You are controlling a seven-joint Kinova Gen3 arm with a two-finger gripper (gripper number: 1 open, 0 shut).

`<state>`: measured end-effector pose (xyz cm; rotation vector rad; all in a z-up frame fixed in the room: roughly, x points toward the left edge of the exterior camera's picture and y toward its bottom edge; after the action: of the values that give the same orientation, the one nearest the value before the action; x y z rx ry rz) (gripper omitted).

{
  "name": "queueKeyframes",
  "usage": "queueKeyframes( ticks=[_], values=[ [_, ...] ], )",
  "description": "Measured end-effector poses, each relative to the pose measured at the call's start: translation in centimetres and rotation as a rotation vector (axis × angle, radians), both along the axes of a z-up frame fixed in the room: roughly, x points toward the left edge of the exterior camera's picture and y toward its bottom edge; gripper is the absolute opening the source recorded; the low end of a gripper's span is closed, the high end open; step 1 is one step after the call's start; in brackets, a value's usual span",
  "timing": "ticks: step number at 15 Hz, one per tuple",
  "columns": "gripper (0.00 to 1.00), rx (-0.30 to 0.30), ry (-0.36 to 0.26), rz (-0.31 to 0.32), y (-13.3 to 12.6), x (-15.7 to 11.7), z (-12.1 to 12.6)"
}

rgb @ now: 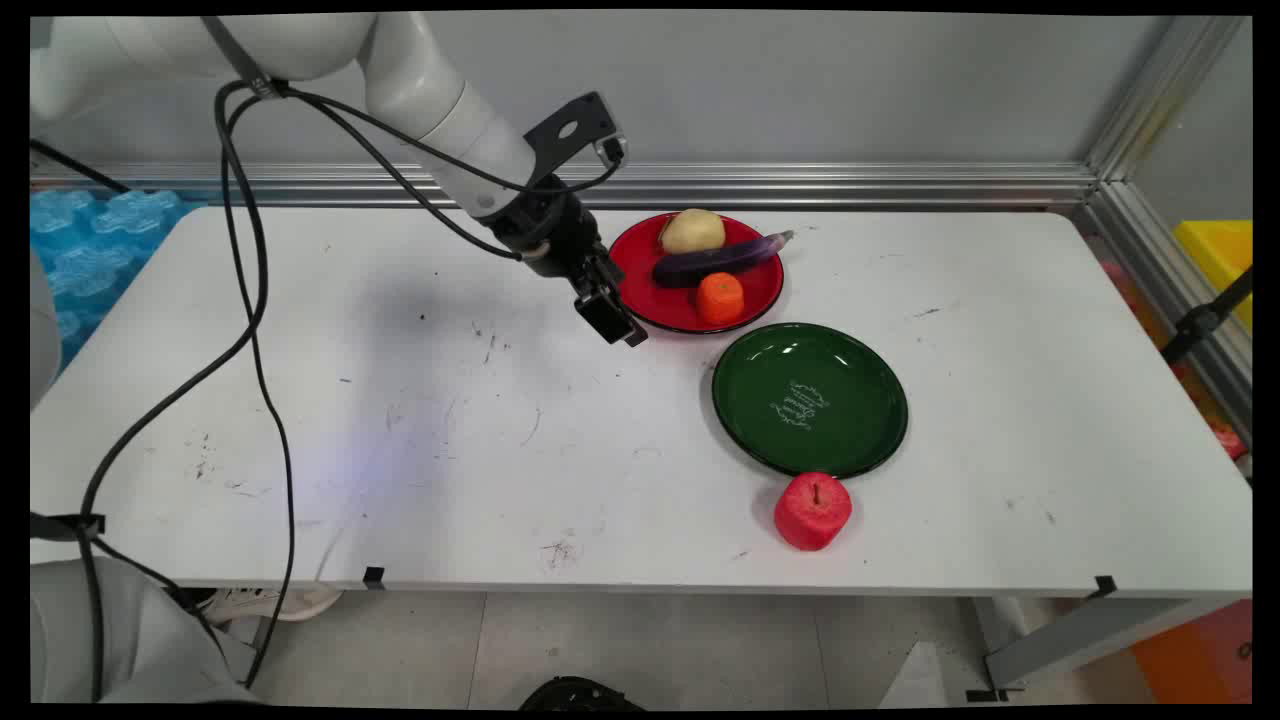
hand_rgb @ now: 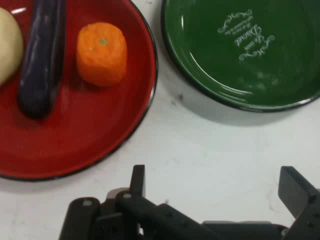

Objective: Pick up the eggplant from the red plate

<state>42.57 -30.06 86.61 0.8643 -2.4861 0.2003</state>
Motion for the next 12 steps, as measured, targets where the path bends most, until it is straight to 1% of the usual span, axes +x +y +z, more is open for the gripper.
queueKeyframes(
  ticks=[3, 8, 12],
  values=[
    [1.00, -0.033, 0.001, 0.010, -1.6, -0.1, 0.0],
    [1.00, -0.116, 0.004, 0.033, -5.9, 0.1, -0.3],
    [1.00, -0.154, 0.009, 0.032, -8.7, 0.5, -1.1]
  ],
)
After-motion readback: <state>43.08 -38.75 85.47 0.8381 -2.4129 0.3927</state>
